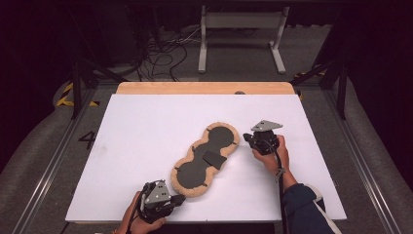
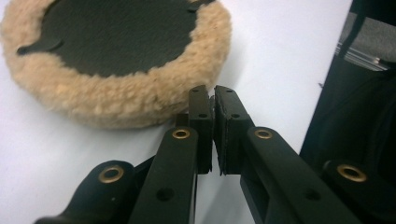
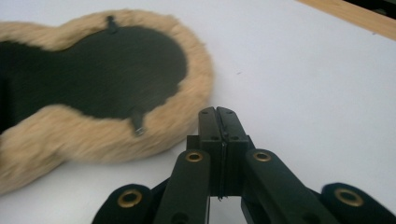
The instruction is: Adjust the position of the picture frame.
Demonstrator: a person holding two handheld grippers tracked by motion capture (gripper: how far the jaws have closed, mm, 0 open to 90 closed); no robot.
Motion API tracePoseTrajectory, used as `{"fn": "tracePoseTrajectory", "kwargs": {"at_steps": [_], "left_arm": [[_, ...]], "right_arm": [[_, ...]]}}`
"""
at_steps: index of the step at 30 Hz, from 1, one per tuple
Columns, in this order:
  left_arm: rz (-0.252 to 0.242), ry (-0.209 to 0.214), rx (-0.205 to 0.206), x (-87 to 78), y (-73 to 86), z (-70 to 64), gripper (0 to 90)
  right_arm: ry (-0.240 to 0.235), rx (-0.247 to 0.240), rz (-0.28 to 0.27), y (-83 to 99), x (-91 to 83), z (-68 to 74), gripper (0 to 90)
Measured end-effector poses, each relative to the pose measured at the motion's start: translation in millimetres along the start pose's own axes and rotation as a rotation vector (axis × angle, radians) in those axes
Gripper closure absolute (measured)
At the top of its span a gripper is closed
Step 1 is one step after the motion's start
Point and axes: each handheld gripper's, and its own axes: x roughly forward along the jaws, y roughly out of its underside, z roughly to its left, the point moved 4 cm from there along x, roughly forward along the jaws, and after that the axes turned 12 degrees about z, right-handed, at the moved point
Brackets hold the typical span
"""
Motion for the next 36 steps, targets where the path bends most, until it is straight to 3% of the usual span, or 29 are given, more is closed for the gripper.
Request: {"fn": "tracePoseTrajectory", "kwargs": {"at_steps": [2,7,16,19,25,31,33,36], "left_arm": [[-0.008,-0.004,-0.022,0.1,1.2,3.1,85.6],[0.006,-0.021,-0.064,3.3,3.8,8.7,87.9],[0.025,-0.076,-0.053,5.1,2.2,7.4,89.9],[0.033,-0.095,-0.053,4.5,2.2,8.5,90.0],[0.029,-0.118,-0.089,2.8,3.3,17.0,89.9],[0.026,-0.121,-0.106,3.1,2.5,24.8,89.9],[0.028,-0.122,-0.103,3.0,2.3,26.4,90.0],[0.039,-0.128,-0.084,2.7,1.7,28.4,90.0]], "right_arm": [[-0.009,0.02,-0.002,-4.0,4.7,-4.3,90.0],[-0.002,0.014,0.046,-16.0,26.3,-8.2,90.0],[-0.055,0.022,0.075,-27.8,46.2,-11.7,89.9],[-0.068,-0.002,0.096,-27.9,50.0,-14.6,88.9],[-0.042,-0.026,0.107,-32.7,53.1,-19.0,85.7],[-0.02,-0.006,0.11,-45.8,64.1,-24.6,85.6],[-0.027,-0.008,0.107,-47.2,65.6,-23.6,89.2],[-0.035,-0.05,0.121,-47.6,65.1,-21.5,90.0]]}}
